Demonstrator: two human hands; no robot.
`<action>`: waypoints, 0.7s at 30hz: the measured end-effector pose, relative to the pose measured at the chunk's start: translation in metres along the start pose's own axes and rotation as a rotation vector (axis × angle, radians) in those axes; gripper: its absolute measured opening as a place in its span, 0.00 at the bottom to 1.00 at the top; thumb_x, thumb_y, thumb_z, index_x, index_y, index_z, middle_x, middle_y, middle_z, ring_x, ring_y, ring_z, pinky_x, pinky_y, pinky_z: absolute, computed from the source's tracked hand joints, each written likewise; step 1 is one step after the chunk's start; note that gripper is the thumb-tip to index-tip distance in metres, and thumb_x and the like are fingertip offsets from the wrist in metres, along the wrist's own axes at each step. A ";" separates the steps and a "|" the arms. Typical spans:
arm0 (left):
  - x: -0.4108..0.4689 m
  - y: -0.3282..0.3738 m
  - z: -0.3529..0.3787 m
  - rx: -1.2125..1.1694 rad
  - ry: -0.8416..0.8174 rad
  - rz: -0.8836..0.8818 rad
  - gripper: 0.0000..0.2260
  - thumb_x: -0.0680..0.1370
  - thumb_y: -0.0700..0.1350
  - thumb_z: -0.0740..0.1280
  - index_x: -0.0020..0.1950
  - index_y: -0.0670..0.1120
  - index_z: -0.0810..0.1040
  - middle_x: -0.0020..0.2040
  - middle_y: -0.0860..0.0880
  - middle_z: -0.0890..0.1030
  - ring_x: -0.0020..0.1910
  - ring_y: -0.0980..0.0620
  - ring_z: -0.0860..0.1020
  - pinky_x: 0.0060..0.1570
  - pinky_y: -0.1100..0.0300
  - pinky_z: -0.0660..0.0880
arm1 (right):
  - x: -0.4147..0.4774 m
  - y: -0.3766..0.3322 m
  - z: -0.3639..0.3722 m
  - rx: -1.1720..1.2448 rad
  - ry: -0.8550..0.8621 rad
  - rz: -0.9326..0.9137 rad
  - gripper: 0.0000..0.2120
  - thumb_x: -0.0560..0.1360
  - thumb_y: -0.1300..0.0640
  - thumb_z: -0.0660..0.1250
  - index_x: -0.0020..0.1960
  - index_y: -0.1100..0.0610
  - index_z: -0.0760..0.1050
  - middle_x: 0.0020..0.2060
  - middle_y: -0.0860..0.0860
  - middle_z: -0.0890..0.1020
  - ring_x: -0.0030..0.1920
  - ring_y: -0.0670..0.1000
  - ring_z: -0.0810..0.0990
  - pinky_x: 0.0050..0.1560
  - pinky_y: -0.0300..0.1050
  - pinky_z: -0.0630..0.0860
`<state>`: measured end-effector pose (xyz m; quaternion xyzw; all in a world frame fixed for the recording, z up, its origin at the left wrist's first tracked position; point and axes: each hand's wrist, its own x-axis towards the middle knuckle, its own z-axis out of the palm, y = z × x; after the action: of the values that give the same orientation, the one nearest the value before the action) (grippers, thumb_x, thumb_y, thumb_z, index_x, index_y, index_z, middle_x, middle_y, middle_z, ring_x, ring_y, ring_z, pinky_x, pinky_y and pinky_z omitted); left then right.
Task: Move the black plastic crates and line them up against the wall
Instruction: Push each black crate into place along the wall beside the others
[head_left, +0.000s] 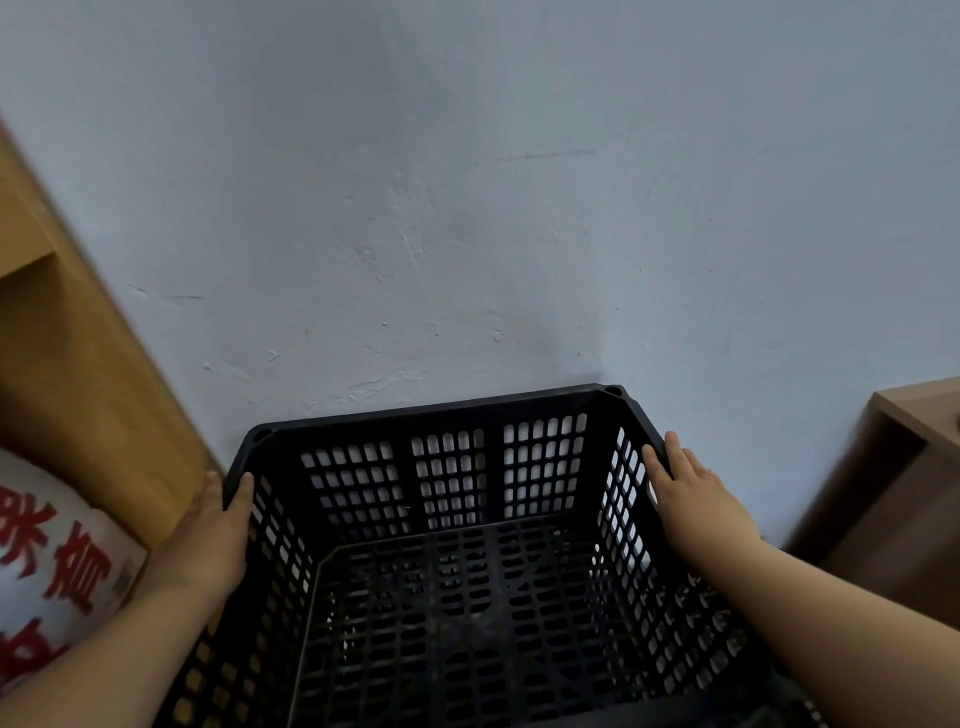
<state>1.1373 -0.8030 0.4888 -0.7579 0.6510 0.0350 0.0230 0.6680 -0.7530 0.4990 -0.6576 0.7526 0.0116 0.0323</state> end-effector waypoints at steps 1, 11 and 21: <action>0.000 0.000 0.001 -0.016 0.000 0.005 0.39 0.75 0.35 0.59 0.74 0.49 0.35 0.76 0.42 0.35 0.76 0.45 0.46 0.74 0.54 0.53 | 0.000 0.000 -0.001 0.005 -0.001 -0.003 0.34 0.77 0.66 0.53 0.76 0.57 0.38 0.76 0.59 0.39 0.77 0.58 0.47 0.75 0.50 0.53; -0.008 0.003 0.006 -0.006 0.028 0.013 0.36 0.76 0.35 0.58 0.75 0.47 0.36 0.76 0.41 0.37 0.76 0.44 0.48 0.74 0.55 0.54 | 0.001 0.007 0.001 -0.002 0.020 -0.023 0.33 0.77 0.66 0.53 0.77 0.58 0.39 0.76 0.60 0.40 0.77 0.58 0.46 0.76 0.50 0.52; -0.019 0.013 -0.001 0.196 0.042 -0.004 0.36 0.77 0.43 0.56 0.73 0.46 0.32 0.76 0.41 0.40 0.75 0.44 0.50 0.72 0.52 0.59 | -0.015 0.010 -0.004 0.045 -0.034 0.029 0.37 0.76 0.66 0.55 0.77 0.50 0.38 0.77 0.56 0.41 0.77 0.58 0.48 0.75 0.51 0.55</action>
<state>1.1212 -0.7868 0.4915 -0.7540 0.6500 -0.0446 0.0835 0.6601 -0.7370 0.5036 -0.6455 0.7614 0.0062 0.0597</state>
